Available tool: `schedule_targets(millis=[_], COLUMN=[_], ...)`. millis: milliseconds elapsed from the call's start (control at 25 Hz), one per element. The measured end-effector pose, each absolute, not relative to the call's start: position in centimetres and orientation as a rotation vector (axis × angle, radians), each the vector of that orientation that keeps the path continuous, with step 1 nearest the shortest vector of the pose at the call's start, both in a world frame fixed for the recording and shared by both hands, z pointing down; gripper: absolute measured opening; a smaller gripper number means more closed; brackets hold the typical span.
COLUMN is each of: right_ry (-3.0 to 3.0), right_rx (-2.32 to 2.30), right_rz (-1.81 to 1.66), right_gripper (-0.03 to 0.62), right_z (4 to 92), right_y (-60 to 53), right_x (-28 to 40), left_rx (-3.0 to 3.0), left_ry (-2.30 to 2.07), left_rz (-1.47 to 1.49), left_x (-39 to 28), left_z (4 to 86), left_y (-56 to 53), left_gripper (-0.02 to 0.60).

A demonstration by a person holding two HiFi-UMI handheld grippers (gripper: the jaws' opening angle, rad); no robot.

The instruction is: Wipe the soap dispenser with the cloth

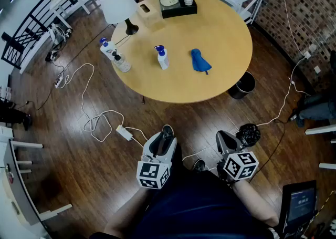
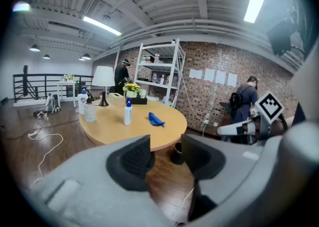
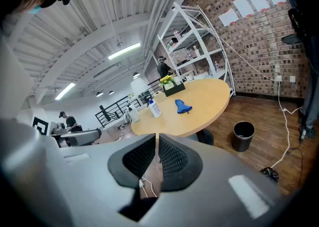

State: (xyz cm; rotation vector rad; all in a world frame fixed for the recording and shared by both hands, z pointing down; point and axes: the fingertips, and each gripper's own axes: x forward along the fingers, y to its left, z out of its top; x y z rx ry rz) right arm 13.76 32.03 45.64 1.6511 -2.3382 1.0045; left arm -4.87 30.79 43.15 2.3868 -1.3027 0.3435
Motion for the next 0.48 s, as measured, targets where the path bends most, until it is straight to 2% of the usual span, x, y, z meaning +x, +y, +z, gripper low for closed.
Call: schedule_targets(millis=[480], right_ry=[-2.206], right_rx=[1.75], right_rz=[0.944], right_gripper=[0.026], right_z=[46.4], right_y=[12.8], right_x=[10.5], left_rx=[2.339], left_ry=[-1.38], left_rz=[0.434], left_x=[-11.4], left_z=[46.2], left_y=[4.4], left_gripper=[0.207])
